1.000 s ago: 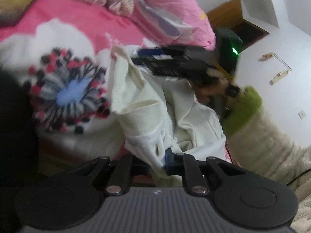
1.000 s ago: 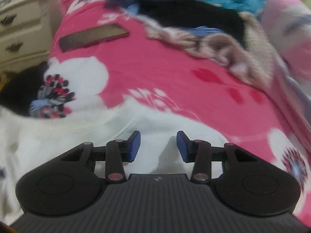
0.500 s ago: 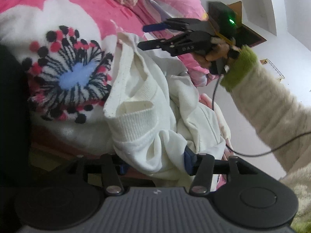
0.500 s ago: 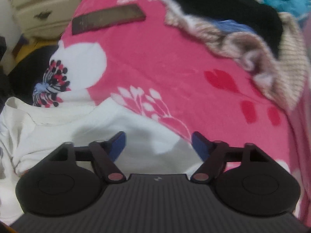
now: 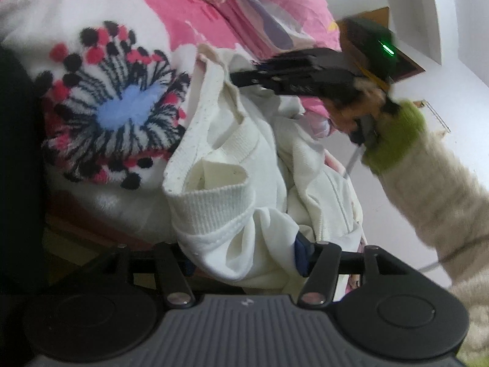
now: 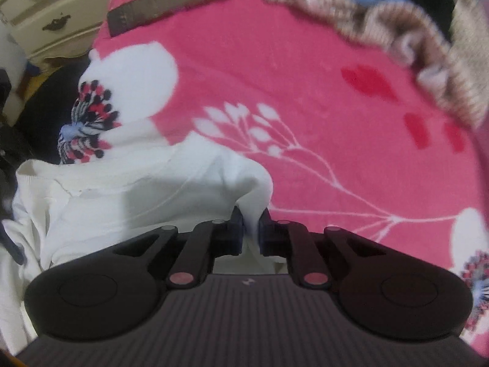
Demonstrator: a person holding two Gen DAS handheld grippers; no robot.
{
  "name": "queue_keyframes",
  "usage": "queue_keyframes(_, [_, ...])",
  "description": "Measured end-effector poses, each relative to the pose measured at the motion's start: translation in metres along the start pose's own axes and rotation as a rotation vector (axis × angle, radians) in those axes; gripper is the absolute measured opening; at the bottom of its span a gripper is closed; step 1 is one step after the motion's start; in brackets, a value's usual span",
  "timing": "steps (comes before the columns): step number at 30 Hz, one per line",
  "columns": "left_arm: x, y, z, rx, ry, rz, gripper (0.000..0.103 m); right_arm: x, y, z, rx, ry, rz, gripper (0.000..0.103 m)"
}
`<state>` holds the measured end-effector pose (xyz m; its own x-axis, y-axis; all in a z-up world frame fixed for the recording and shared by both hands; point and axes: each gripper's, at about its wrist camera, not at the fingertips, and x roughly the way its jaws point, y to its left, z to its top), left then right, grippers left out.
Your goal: Fold clothes
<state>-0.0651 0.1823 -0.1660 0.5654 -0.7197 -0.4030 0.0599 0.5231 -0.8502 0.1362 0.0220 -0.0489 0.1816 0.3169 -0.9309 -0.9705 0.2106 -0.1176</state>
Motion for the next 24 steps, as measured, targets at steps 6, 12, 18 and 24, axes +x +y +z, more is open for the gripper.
queue_keyframes(6, [0.003,-0.007,-0.001,-0.004,-0.02,0.044,0.045,-0.06,0.032,-0.025,0.126,-0.293,-0.286,0.006])
queue_keyframes(12, [-0.003,-0.042,0.0,0.138,-0.098,0.133,0.018,-0.123,0.062,-0.068,0.293,-0.55,-0.562,0.006])
queue_keyframes(18, [-0.01,-0.1,0.003,0.372,-0.205,0.209,0.012,-0.176,0.106,-0.116,0.424,-0.769,-0.858,0.006])
queue_keyframes(24, [-0.003,-0.185,0.038,0.61,-0.398,0.254,0.009,-0.238,0.125,-0.154,0.508,-0.937,-1.095,0.006])
